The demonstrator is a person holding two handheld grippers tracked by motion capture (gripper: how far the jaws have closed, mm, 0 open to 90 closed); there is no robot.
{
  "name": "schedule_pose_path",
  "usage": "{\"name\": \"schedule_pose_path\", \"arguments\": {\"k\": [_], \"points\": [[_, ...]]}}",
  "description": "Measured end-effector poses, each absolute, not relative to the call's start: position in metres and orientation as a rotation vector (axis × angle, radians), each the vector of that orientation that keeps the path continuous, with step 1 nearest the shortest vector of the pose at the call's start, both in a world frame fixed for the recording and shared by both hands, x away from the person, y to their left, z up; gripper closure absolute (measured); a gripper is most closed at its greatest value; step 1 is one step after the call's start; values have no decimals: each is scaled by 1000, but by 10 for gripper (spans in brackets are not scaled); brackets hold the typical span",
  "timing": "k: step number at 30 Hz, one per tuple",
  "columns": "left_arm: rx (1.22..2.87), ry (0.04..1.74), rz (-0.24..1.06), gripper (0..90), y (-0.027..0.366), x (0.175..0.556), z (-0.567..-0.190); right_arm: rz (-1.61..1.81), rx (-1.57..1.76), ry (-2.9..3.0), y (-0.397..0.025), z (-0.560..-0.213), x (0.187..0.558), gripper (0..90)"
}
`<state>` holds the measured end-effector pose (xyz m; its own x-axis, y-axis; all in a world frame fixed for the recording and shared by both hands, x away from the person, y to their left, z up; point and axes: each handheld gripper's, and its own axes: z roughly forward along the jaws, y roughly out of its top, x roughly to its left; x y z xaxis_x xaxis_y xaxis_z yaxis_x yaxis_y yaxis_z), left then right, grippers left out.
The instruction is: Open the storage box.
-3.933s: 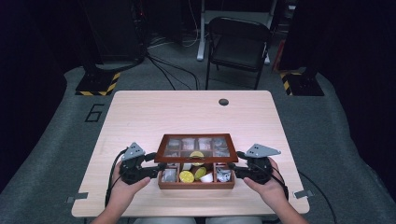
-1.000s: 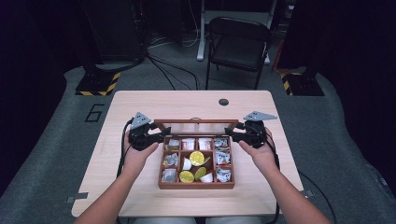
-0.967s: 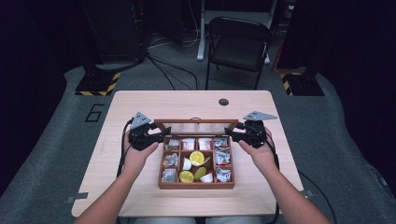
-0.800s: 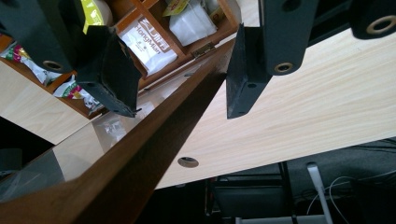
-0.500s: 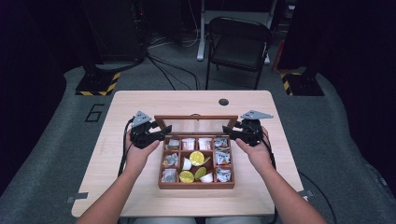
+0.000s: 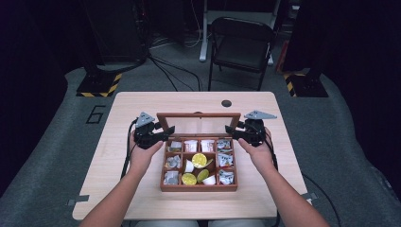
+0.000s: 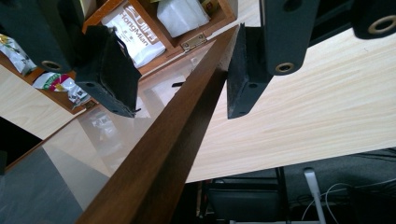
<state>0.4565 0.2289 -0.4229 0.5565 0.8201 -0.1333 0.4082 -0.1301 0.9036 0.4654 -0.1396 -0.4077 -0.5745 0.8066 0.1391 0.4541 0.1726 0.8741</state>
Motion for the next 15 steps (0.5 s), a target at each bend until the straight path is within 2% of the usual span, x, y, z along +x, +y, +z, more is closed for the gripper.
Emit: {"name": "schedule_pose_path", "arguments": {"k": [15], "points": [[1744,1048,492,432,225,467,-432,1331,1228,2126,-137,-420,477,437]]}}
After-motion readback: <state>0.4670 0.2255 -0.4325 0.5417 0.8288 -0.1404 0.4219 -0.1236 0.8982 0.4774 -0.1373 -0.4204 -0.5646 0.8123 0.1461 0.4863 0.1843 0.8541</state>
